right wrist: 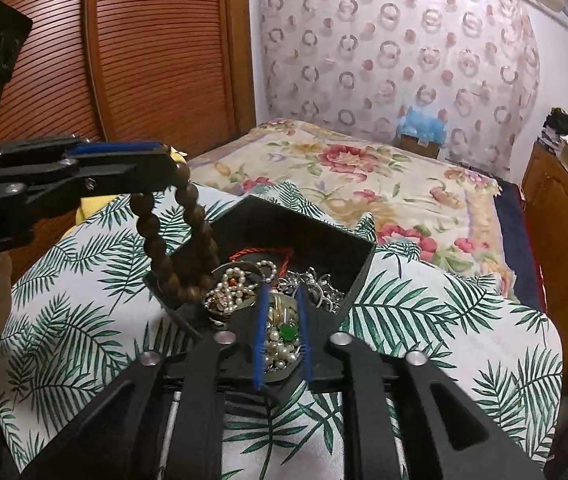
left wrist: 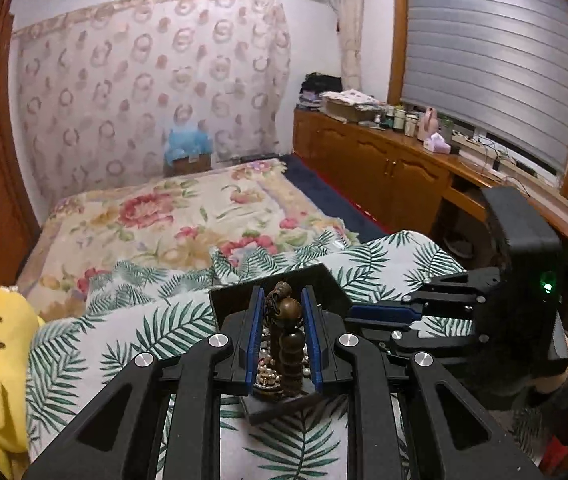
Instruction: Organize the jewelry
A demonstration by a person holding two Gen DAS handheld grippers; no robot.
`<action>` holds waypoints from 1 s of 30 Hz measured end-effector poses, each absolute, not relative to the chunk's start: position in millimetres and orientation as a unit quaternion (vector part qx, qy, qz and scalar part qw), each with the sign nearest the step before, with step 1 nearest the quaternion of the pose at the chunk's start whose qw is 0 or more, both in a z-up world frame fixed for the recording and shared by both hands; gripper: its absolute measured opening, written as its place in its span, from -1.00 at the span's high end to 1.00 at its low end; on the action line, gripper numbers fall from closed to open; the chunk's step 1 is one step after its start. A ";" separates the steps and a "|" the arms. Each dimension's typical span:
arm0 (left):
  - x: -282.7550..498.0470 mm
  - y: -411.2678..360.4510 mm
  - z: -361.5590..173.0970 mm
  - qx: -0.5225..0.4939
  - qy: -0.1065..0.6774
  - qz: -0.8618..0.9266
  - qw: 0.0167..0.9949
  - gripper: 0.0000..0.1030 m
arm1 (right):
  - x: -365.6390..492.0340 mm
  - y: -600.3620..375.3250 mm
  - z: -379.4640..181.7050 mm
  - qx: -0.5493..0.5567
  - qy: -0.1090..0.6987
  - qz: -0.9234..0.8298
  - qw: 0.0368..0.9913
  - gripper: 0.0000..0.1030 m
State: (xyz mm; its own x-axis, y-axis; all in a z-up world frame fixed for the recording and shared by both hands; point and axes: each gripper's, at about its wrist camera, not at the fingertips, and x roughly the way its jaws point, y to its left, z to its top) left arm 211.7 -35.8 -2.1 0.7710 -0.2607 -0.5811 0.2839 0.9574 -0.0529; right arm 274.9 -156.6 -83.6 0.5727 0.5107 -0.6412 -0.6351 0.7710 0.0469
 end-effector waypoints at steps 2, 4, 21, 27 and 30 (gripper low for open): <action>212.7 -32.5 -6.6 0.012 0.309 -0.139 0.941 0.64 | 275.7 -156.0 -84.7 -0.090 0.330 0.327 0.881 0.55; 208.7 -30.4 -8.5 0.005 0.309 -0.133 0.942 0.47 | 274.4 -157.2 -85.3 -0.087 0.331 0.322 0.883 0.54; 139.5 -20.3 -8.5 0.008 0.288 -0.070 0.955 -0.85 | 201.0 -193.3 -58.8 -0.024 0.295 0.237 0.925 -0.26; 110.5 -16.0 -8.5 -0.006 0.284 -0.051 0.957 -0.85 | 164.0 -197.9 -47.4 -0.019 0.262 0.220 0.939 -0.84; 100.6 -15.2 -7.3 -0.007 0.280 -0.040 0.959 -0.85 | 152.0 -197.5 -43.1 -0.022 0.250 0.207 0.946 -0.95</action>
State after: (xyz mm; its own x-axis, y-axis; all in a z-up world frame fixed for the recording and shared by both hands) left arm 100.6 -15.2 -7.3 0.8401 -0.0815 -0.5362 0.0737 0.9966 -0.0360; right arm 152.0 -197.5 -43.1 0.7891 0.3797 -0.4829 -0.4020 0.9136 0.0613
